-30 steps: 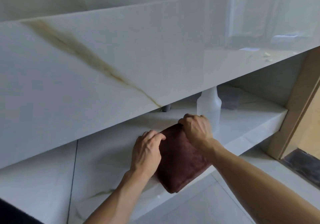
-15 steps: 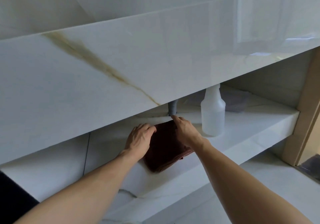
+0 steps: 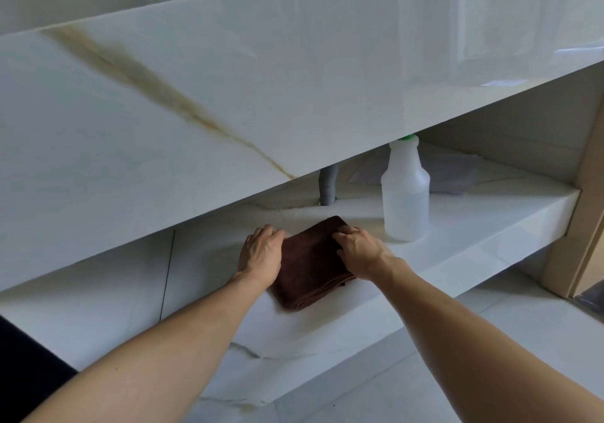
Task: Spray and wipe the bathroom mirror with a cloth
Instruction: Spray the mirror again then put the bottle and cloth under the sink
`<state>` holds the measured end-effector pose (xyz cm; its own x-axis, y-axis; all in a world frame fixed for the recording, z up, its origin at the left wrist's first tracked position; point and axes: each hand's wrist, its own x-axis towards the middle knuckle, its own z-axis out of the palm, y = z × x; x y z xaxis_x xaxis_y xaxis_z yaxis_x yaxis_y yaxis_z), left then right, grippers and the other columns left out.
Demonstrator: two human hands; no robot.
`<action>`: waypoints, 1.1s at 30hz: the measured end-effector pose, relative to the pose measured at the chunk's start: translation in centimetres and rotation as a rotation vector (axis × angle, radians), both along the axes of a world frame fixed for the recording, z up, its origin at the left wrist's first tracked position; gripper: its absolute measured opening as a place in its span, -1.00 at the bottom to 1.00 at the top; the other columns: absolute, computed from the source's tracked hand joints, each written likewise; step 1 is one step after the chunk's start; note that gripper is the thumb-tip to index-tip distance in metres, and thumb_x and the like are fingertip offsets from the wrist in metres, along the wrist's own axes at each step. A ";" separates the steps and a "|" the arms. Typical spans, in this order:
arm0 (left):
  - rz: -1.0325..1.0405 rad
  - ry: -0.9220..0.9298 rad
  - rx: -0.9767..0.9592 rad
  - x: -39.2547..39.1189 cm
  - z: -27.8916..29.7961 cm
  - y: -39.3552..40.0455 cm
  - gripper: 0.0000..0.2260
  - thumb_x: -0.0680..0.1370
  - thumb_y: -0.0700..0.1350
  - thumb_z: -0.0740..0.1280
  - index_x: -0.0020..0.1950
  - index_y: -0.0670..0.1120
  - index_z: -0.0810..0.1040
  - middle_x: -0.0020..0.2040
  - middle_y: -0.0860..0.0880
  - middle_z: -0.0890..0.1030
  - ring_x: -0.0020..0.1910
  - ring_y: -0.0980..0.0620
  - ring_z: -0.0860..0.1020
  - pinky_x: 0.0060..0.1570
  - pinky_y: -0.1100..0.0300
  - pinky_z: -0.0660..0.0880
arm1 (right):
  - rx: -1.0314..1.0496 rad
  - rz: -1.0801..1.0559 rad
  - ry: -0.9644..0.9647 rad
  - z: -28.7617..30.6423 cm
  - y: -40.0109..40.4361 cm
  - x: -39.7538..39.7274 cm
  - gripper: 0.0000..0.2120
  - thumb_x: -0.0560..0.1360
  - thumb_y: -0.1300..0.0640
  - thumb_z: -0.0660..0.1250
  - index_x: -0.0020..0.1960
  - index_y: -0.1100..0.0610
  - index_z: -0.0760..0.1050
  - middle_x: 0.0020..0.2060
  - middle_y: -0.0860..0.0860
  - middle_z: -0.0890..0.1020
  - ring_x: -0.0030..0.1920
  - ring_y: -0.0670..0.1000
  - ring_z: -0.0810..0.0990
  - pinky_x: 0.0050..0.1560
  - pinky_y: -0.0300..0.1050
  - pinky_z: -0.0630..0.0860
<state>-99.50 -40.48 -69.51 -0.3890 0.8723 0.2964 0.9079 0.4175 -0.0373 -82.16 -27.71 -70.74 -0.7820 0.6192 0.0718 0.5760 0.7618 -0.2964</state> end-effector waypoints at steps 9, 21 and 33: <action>0.121 -0.378 -0.178 6.2 -1.4 0.2 -0.38 0.65 0.26 -0.04 0.63 -0.02 0.04 0.65 -0.07 -0.01 0.62 -0.04 -0.06 0.57 0.01 -0.11 | -0.013 0.073 -0.071 -0.5 -0.7 0.7 -0.50 0.73 0.03 0.02 0.60 0.22 0.14 0.62 0.17 0.10 0.63 0.13 0.04 0.58 -0.03 0.06; 0.153 -0.349 -0.203 4.4 0.1 1.6 -0.46 0.67 0.20 -0.06 0.62 0.02 0.10 0.64 -0.07 0.06 0.61 -0.05 0.02 0.56 -0.01 -0.05 | 0.072 0.049 -0.061 -0.4 -0.1 -0.1 -0.43 0.70 -0.10 0.00 0.65 0.06 0.02 0.65 0.04 0.03 0.65 0.06 -0.06 0.61 0.05 0.00; 0.212 -0.290 -0.284 5.0 -1.4 -1.8 -0.25 0.57 0.40 -0.10 0.64 0.02 -0.13 0.65 -0.04 -0.13 0.61 0.04 -0.19 0.54 -0.10 -0.30 | -0.011 0.139 -0.184 -0.7 1.9 1.1 -0.35 0.66 -0.29 -0.10 0.66 -0.08 -0.16 0.65 -0.09 -0.15 0.64 -0.05 -0.19 0.62 -0.01 -0.17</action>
